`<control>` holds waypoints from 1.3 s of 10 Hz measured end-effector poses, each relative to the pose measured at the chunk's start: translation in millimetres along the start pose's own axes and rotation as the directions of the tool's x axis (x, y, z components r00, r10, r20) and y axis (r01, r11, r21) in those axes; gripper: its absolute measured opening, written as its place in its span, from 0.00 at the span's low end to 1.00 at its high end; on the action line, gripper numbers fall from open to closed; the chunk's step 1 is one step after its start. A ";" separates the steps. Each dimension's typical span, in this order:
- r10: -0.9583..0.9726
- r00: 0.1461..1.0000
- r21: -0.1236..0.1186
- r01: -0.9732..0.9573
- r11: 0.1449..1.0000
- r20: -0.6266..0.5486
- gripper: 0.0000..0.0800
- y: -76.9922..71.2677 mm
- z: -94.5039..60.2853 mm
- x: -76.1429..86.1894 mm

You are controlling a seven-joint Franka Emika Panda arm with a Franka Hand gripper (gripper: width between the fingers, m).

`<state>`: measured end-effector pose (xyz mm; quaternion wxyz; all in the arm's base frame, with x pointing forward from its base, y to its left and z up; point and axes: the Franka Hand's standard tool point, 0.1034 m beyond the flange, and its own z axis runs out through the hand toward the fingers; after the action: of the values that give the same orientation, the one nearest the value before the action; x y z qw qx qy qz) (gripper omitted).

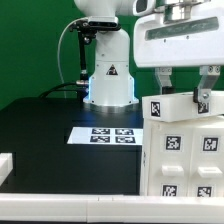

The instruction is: Assemble cabinet

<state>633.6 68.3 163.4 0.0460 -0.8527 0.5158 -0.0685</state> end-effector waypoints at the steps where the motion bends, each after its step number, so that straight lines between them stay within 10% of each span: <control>1: 0.070 0.998 0.002 -0.070 0.998 0.004 0.69 0.1 0.0 0.4; 3: 0.300 0.954 0.004 -0.300 0.954 0.025 0.69 2.2 -0.1 -0.1; 6: 0.775 0.629 0.006 -0.777 0.630 0.071 0.69 3.2 -1.5 -5.1; 13: 0.268 0.958 0.031 -0.273 0.962 0.103 0.99 -8.8 -16.9 -14.1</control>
Offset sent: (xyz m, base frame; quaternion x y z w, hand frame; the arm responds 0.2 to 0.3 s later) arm -0.0359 -0.0055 -0.0064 -0.0200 -0.0432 0.4999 0.8648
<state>632.1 84.7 180.5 0.0992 -0.7753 0.6230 -0.0311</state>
